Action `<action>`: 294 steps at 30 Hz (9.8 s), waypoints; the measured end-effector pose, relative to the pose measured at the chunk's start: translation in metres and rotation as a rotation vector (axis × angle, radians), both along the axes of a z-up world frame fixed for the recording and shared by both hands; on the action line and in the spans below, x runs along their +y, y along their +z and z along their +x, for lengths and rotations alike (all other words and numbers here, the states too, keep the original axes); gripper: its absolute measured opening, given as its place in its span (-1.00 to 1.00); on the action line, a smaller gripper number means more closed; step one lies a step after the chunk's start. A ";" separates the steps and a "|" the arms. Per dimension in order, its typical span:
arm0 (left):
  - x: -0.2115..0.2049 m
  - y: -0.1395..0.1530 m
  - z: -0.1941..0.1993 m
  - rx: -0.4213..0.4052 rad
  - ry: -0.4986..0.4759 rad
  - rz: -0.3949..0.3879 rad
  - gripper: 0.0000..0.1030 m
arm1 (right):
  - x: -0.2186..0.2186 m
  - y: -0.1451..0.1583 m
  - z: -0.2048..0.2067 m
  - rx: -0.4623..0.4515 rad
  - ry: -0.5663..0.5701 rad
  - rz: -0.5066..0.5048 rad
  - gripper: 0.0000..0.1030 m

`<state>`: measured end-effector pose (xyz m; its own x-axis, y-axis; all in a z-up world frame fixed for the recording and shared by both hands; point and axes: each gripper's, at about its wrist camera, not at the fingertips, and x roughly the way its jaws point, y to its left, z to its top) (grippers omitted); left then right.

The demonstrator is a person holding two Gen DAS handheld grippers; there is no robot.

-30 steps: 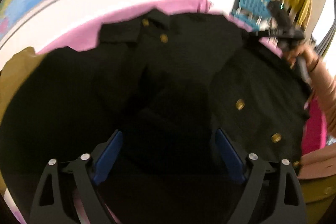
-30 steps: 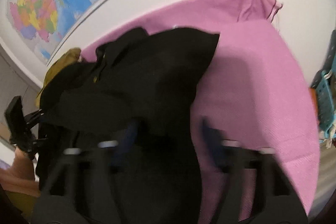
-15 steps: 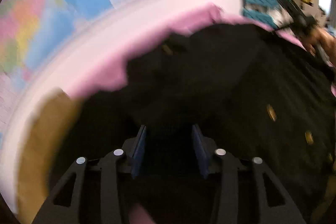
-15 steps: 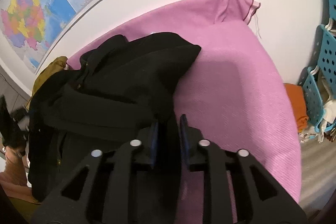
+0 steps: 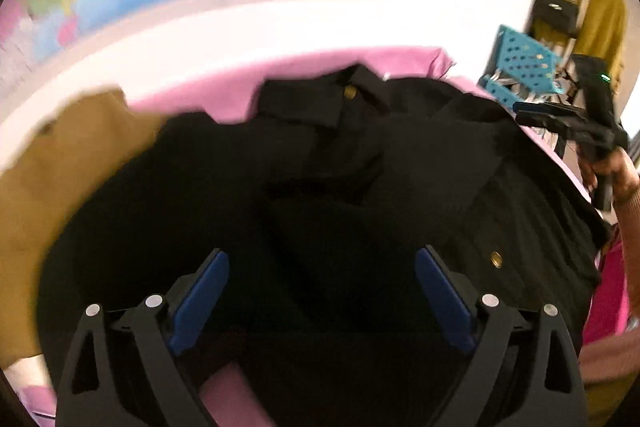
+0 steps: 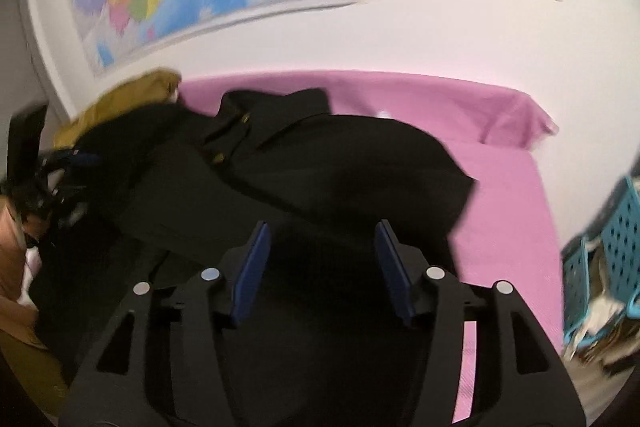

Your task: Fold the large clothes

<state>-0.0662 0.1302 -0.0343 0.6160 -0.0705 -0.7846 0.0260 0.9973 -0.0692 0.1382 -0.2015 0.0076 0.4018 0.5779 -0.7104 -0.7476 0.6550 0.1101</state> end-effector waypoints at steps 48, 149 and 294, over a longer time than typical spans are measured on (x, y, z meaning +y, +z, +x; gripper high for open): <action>0.028 -0.030 0.053 0.078 0.102 -0.050 -0.35 | 0.051 -0.009 0.086 0.040 -0.116 0.000 -0.22; 0.053 -0.007 0.099 -0.073 0.230 0.080 0.08 | -0.074 0.033 0.049 0.340 -0.093 0.409 -0.78; 0.026 -0.047 -0.201 -0.032 0.155 -0.525 -0.80 | -0.186 -0.015 -0.161 0.343 0.055 0.509 -0.74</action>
<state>-0.2668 0.1561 -0.0817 0.6730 -0.3545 -0.6492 -0.1081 0.8212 -0.5604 -0.0229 -0.3871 -0.0078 0.1591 0.8921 -0.4230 -0.6454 0.4182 0.6392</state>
